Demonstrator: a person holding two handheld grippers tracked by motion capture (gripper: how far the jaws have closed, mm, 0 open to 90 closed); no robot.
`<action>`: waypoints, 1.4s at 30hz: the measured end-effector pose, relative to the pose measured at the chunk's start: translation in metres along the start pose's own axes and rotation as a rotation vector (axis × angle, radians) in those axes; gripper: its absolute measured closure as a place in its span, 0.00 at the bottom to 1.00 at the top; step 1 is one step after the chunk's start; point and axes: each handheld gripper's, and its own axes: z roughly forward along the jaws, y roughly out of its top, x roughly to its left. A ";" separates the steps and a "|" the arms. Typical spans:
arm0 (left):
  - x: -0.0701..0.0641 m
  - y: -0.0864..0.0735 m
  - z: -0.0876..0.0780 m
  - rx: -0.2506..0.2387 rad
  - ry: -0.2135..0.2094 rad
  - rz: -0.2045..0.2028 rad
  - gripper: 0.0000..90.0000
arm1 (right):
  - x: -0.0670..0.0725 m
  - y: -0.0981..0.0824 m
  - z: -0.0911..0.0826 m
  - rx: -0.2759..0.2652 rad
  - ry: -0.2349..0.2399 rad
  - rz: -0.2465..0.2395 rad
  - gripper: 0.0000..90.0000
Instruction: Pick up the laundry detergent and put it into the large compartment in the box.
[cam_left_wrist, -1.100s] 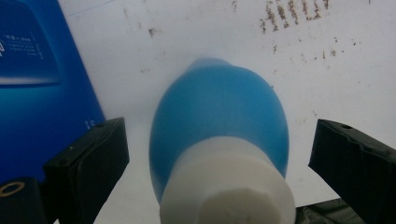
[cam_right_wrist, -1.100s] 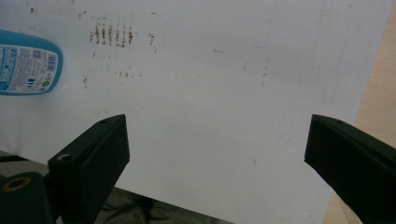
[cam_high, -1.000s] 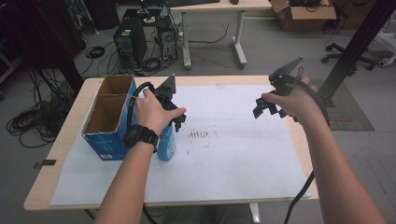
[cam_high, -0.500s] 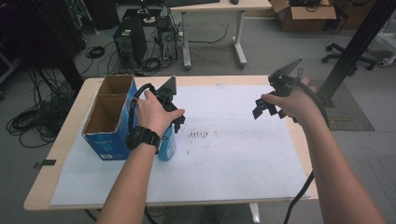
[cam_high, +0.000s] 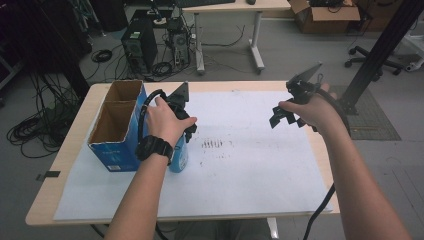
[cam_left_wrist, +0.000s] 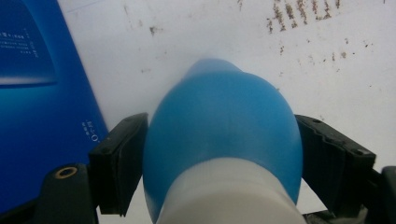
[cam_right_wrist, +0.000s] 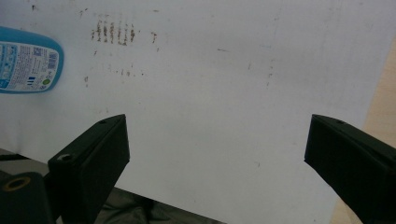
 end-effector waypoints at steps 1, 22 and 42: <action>0.000 0.000 0.000 -0.001 -0.001 0.000 0.25 | 0.000 0.000 0.000 0.001 -0.001 -0.002 0.08; 0.002 0.000 0.000 0.005 -0.003 -0.004 0.31 | 0.002 0.001 0.002 0.008 0.000 0.001 0.08; 0.002 0.000 -0.001 0.014 0.000 -0.005 0.37 | 0.003 0.001 0.002 0.008 0.003 -0.006 0.08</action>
